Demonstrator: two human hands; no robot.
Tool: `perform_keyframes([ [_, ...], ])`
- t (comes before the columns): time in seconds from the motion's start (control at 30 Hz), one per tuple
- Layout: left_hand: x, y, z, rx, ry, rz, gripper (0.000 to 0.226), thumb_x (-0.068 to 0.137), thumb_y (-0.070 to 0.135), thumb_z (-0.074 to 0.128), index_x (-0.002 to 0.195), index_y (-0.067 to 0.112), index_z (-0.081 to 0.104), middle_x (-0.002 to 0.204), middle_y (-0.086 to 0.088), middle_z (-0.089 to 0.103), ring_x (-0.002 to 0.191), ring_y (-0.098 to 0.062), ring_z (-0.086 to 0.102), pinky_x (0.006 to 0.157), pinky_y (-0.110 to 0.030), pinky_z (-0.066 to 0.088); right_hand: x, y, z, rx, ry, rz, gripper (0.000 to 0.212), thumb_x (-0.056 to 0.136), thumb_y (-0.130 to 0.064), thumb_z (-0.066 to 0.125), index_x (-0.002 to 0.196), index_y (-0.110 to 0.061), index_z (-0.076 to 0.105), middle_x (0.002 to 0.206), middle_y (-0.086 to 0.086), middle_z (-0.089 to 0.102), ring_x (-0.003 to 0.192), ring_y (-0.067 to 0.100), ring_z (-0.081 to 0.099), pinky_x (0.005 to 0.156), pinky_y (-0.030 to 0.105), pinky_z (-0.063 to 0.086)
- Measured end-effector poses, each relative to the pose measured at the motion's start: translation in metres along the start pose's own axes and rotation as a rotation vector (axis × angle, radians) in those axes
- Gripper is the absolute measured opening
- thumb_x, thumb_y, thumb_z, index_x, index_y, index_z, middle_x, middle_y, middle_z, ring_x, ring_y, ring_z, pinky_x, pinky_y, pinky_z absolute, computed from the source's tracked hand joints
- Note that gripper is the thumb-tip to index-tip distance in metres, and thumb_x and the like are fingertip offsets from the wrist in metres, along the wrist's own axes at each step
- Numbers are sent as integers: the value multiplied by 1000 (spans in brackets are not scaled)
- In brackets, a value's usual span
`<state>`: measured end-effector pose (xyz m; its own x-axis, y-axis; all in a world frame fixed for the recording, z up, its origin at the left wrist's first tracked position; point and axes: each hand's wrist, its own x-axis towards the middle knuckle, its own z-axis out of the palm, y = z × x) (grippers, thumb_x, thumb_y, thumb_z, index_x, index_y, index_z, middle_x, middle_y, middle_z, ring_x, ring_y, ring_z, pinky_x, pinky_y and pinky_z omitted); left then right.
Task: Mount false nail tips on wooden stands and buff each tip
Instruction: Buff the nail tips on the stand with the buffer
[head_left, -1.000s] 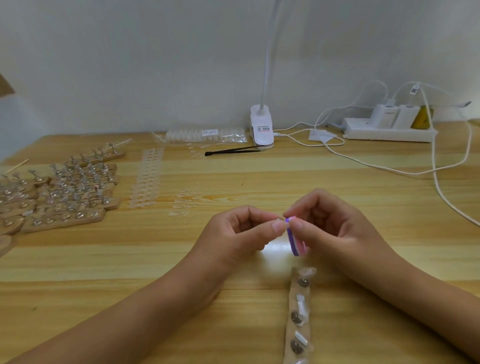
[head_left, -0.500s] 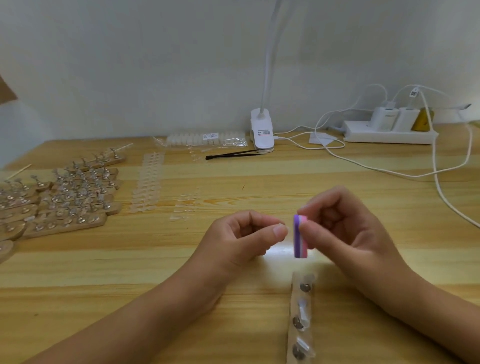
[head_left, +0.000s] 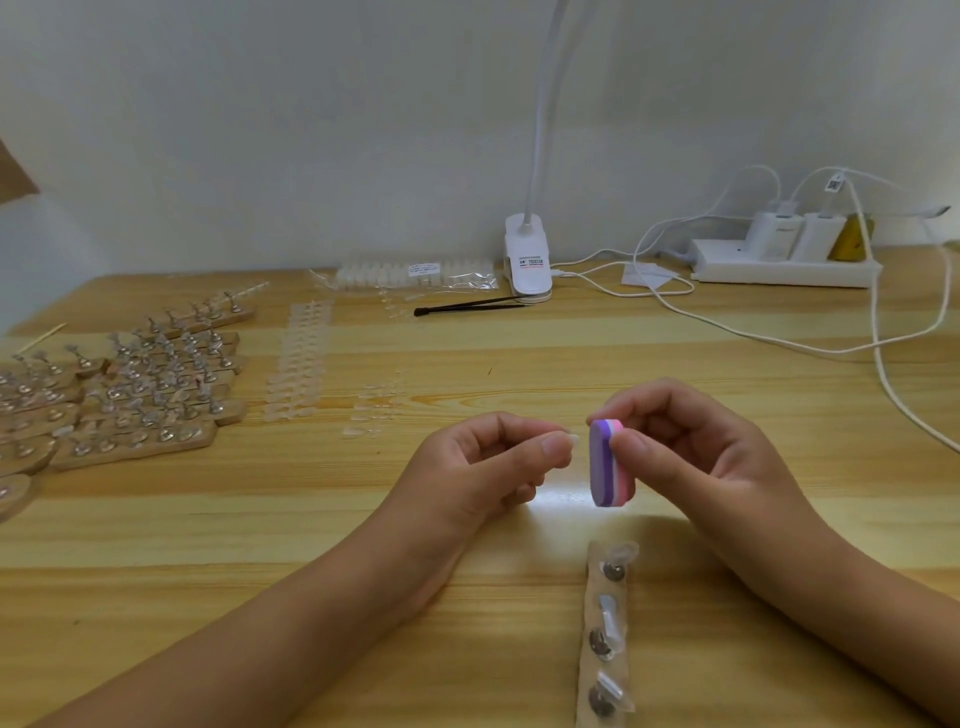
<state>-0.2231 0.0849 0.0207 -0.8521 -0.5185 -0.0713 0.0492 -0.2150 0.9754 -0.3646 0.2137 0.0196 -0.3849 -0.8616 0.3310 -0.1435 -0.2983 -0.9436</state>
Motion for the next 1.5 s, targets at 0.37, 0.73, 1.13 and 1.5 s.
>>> perform_keyframes([
  [0.37, -6, -3, 2, 132, -13, 56, 17, 70, 26, 76, 84, 17, 73, 84, 0, 73, 76, -5, 66, 68, -13, 48, -2, 0, 2, 8, 36, -53, 21, 80, -25, 71, 94, -9, 67, 76, -3, 70, 70, 7, 67, 67, 17, 53],
  [0.73, -4, -2, 2, 128, -6, 53, 20, 67, 29, 81, 83, 18, 75, 84, -1, 73, 77, -6, 66, 69, -15, 50, -5, 1, 1, -110, -26, -43, 14, 84, -31, 70, 96, -23, 71, 88, 4, 70, 77, 13, 66, 70, 20, 52],
  [1.13, -8, -4, 4, 276, -80, 112, 20, 64, 40, 80, 79, 27, 73, 81, 4, 71, 78, -7, 65, 68, -15, 49, -2, 2, 1, -227, -45, -88, 22, 85, -28, 70, 103, -17, 76, 95, 0, 66, 88, 18, 66, 75, 22, 53],
  [1.5, -1, -6, -2, 99, 15, 75, 26, 59, 43, 80, 80, 27, 77, 75, 8, 71, 66, 1, 61, 64, -13, 48, -2, 2, -1, -169, -18, -70, 18, 83, -18, 68, 98, -14, 77, 91, 5, 66, 72, 7, 61, 65, 16, 48],
])
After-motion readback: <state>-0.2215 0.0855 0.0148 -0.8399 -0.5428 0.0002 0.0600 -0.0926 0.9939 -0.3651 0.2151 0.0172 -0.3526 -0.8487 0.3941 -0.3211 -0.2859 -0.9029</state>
